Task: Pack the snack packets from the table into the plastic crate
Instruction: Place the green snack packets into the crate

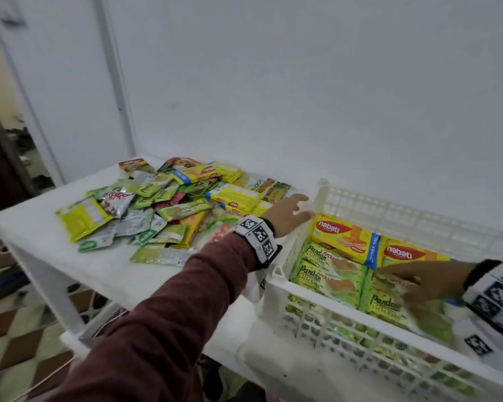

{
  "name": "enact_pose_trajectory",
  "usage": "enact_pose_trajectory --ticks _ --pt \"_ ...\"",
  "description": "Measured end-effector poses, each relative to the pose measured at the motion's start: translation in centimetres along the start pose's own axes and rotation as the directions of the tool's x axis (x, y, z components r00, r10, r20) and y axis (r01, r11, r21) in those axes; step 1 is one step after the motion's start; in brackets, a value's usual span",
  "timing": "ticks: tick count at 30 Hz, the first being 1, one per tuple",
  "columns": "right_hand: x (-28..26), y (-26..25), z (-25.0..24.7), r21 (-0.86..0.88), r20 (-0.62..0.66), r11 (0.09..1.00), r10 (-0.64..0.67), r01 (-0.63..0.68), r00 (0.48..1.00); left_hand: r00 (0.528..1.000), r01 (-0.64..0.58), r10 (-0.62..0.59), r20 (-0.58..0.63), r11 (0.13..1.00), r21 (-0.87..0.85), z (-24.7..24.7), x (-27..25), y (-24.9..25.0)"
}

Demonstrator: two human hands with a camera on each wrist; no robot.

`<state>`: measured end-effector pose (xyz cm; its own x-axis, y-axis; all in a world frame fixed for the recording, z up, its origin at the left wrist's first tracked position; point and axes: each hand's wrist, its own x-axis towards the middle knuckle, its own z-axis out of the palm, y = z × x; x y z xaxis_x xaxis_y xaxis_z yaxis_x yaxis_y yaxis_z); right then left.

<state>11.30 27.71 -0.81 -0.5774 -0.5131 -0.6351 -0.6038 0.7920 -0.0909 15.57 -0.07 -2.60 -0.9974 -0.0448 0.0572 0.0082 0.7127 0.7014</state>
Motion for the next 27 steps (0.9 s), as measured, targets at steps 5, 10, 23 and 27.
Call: enact_pose_trajectory --ticks 5,10,23,27 --pt "-1.5 -3.3 -4.0 -0.041 -0.106 0.998 -0.054 0.050 0.993 1.000 -0.028 0.027 0.016 0.998 0.053 -3.8 -1.7 -0.6" --pt "-2.6 -10.4 -9.0 -0.079 -0.266 0.993 -0.103 0.085 0.958 0.992 -0.095 0.104 -0.073 0.988 0.119 -10.7 -4.1 -2.9" --pt "10.9 -36.1 -15.3 -0.215 -0.360 0.962 -0.240 0.170 0.902 0.960 0.277 -0.252 -0.118 0.908 0.314 -26.1 -10.2 -23.2" --pt "16.7 -39.1 -14.2 -0.259 -0.333 0.946 -0.275 0.193 0.902 0.935 0.354 -0.342 -0.094 0.884 0.307 -26.4 -9.9 -27.4"
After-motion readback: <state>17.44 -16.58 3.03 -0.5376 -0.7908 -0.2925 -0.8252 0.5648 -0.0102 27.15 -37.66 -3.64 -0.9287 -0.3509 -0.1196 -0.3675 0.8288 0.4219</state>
